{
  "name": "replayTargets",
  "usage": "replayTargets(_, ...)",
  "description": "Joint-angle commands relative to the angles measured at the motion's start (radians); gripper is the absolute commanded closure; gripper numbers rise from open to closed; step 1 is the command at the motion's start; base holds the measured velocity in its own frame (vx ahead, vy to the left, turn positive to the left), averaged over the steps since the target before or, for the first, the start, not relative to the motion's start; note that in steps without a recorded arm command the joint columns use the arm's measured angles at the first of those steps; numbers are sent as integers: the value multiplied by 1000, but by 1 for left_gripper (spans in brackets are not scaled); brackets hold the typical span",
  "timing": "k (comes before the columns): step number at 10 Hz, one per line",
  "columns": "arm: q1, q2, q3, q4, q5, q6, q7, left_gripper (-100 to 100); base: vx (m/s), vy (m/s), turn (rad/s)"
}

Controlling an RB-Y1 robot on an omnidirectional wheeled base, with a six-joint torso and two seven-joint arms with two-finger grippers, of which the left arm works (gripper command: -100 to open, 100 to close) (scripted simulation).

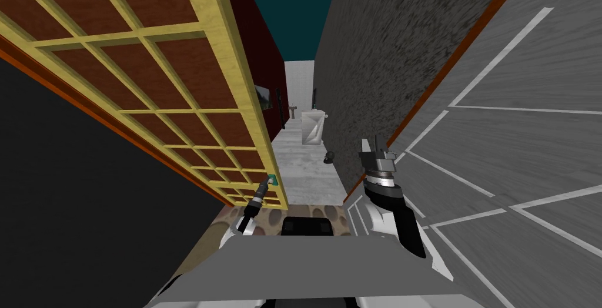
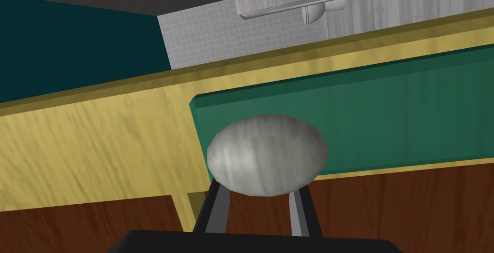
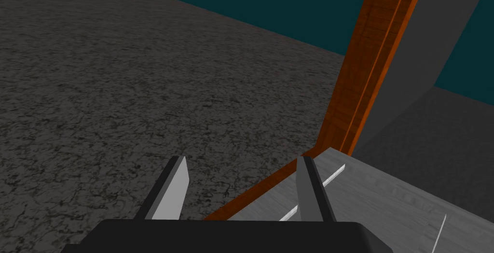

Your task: Pull the door open

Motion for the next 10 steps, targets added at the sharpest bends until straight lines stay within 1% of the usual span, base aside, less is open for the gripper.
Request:
replayTargets(1,-16,-29,-24,35,-11,-24,-5,100,11,-6,-5)
replayTargets(4,-16,-29,-24,37,-11,-24,-5,100,1,3,4)
replayTargets(6,-16,-29,-24,27,-11,-24,-5,100,-6,-4,-2)
replayTargets(7,10,-2,-8,-24,7,17,37,100,-17,28,3)
replayTargets(10,5,2,-21,-16,31,18,104,100,-31,3,-35)
